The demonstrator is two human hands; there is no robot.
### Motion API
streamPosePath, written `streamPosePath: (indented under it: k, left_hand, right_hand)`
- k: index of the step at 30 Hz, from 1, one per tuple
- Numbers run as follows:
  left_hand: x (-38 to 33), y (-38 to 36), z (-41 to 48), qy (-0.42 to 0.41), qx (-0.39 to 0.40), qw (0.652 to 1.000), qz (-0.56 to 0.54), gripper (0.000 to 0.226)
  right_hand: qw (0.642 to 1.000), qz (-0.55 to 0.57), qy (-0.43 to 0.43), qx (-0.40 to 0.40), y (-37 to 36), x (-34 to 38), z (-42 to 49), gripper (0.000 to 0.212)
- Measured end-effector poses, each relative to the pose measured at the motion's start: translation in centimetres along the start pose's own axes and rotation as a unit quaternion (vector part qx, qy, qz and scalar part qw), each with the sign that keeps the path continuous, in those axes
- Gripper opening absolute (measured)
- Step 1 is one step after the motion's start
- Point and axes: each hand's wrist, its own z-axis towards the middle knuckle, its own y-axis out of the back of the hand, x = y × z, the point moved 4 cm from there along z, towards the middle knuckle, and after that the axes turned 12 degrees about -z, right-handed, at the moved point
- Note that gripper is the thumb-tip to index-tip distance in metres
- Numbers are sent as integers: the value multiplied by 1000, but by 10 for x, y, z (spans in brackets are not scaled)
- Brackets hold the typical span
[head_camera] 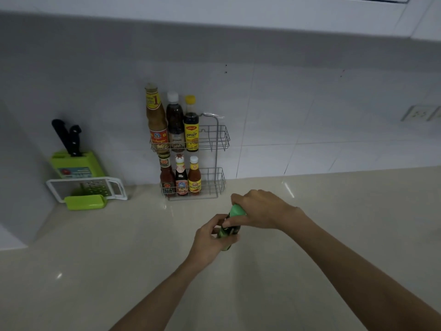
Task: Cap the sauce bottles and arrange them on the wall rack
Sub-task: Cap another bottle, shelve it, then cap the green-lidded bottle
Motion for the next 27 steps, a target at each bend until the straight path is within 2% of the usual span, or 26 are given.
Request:
streamPosePath:
  k: [2,3,5,7,8,10,12,13,14,17,19,22,27]
  left_hand:
    - [-1,2,-2,1,-1,1000,-20,35]
    - [-1,4,-2,1,-3,1000,-23,35]
    - [-1,8,-3,3,-1,1000,-22,36]
    - [0,9,-6,4,9,1000,-17,36]
    - [0,8,-8,6,14,1000,-23,36]
    - [0,10,-9,7,16,999,-48,35]
    - [0,17,-8,7,8,999,-54,35]
    - [0,19,-8,9,5,999,-50,35]
    - [1,21,-9,11,7,999,-45,36]
    - [0,21,-12,7,26,999,-37,35]
    - [-2,25,-12,7,28,999,-45,36]
    - [-2,34,-11,14,25,998,-47,36]
    - [-1,42,-11,6,5,998,-59,35]
  right_hand:
    - [997,76,19,-6,2,1,-4,60]
    - [994,102,38,-20,4,2,-5,53]
    - [996,75,29,-38,6,6,-5,38]
    - [999,-8,-12,-31,5,12,-4,51]
    - [999,-15,-16,-24,4,13,-3,57]
    - [999,53,4,-3,7,15,-4,64]
    - [994,97,50,-6,13,18,-3,46]
    - [995,86,50,-12,14,19,-1,36]
    - [998,56,33,-16,14,21,0,36]
    - [999,-22,6,-25,13,26,3,58]
    - [999,4,32,-34,16,29,5,58]
    - [996,21,79,-43,18,35,10,35]
    - [988,132,50,-62,6,37,22,34]
